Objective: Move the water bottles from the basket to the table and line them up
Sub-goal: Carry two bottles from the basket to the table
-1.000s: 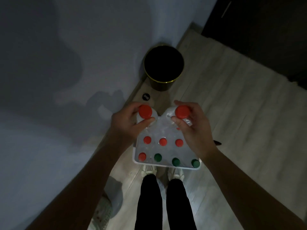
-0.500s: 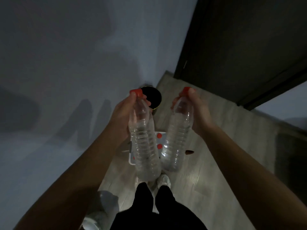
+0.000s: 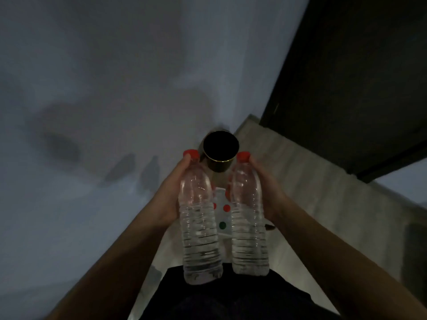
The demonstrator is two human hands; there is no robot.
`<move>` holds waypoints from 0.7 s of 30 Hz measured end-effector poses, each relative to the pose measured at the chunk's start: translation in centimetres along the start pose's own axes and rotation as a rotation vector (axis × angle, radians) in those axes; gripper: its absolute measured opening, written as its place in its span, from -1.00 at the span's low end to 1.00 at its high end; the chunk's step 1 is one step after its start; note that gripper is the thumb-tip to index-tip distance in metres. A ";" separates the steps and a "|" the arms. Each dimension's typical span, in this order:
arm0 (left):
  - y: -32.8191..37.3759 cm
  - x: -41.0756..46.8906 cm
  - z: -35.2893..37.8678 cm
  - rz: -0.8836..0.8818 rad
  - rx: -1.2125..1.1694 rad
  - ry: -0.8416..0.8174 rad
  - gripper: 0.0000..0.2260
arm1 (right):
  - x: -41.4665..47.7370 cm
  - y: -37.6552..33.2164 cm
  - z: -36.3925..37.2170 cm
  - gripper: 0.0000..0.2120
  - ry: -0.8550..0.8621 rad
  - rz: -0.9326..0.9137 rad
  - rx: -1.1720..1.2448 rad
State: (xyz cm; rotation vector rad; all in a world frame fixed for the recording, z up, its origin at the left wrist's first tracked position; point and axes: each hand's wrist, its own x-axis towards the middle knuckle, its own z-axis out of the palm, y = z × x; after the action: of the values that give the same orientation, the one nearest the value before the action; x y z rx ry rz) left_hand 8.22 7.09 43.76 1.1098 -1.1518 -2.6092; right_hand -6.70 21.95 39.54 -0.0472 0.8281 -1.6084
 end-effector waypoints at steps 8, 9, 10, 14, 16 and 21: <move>-8.9 -2.7 3.6 0.010 -0.187 0.140 -0.61 | -4.8 -1.6 -1.8 -0.48 -0.079 0.270 -0.170; -9.9 -3.3 4.0 0.015 -0.243 0.175 -0.62 | -5.3 -1.6 -1.7 -0.52 -0.057 0.289 -0.187; -10.6 -4.0 4.5 0.020 -0.296 0.201 -0.66 | -5.4 -1.7 -1.8 -0.58 -0.037 0.324 -0.190; -13.2 -7.0 5.4 0.130 -0.431 0.271 -0.75 | -5.0 -1.0 -1.7 -0.60 -0.038 0.417 -0.213; -14.4 -8.7 5.6 0.195 -0.482 0.305 -0.77 | -4.7 -0.4 -1.8 -0.56 -0.072 0.409 -0.309; -17.0 -12.8 4.3 0.372 -0.561 0.367 -0.77 | -6.1 2.1 1.3 -0.51 -0.279 0.498 -0.471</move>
State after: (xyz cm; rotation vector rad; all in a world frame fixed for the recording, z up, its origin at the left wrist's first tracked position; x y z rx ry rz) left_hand 18.28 26.23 41.87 1.0555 -0.4493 -2.1172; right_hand -2.82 26.73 41.96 -0.3639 0.8977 -0.8949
